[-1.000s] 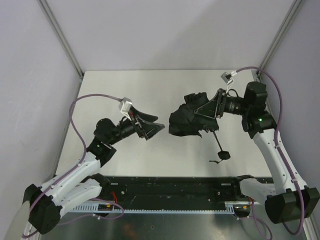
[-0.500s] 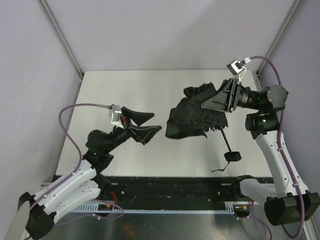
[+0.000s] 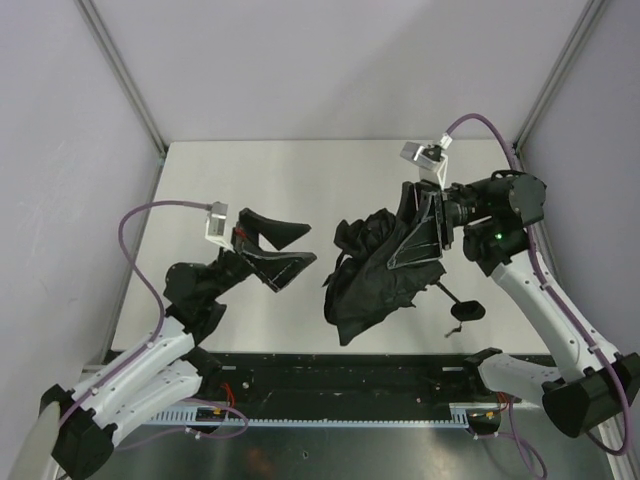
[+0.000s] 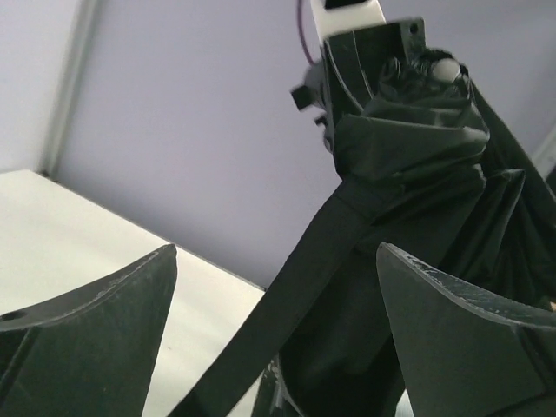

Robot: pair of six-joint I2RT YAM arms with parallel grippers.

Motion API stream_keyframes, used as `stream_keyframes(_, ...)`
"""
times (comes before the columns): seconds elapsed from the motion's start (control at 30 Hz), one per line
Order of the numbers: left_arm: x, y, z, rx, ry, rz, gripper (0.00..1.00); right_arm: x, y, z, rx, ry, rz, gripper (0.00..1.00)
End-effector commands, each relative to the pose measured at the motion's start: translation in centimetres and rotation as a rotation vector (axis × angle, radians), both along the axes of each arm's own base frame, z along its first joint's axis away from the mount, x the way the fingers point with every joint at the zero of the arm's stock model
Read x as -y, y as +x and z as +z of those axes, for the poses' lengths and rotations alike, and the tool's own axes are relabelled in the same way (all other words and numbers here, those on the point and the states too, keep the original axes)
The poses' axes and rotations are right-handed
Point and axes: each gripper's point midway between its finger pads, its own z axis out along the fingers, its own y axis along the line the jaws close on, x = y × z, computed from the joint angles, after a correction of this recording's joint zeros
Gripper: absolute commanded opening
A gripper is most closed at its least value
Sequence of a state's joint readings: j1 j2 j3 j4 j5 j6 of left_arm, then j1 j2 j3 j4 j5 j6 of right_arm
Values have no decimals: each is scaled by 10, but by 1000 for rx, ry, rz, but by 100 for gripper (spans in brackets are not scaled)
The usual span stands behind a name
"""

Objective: Put away the umbrella

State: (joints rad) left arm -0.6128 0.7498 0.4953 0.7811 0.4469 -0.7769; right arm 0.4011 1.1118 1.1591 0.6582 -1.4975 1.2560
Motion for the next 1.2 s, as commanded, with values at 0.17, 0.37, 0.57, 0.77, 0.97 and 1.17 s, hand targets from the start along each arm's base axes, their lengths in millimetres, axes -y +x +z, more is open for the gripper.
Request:
stream_keyframes(0.17,15,-58,-7,143,10,-328,99,1,-29,3,88,-47,174,0)
stream_keyframes(0.37,26,-59,-40,46,12,-353,98,-2,-37,5,67,-56,212,0)
stream_keyframes(0.57,26,-53,-82,11,22,-252,88,2,-46,17,94,-48,224,0)
stream_keyframes(0.77,35,-56,-103,94,75,-175,93,5,-54,21,114,-38,232,0)
stream_keyframes(0.97,59,-56,-97,143,116,-243,94,8,-63,24,125,-31,245,0)
stream_keyframes(1.17,52,-20,-97,119,103,-32,48,10,-69,24,124,-33,260,0)
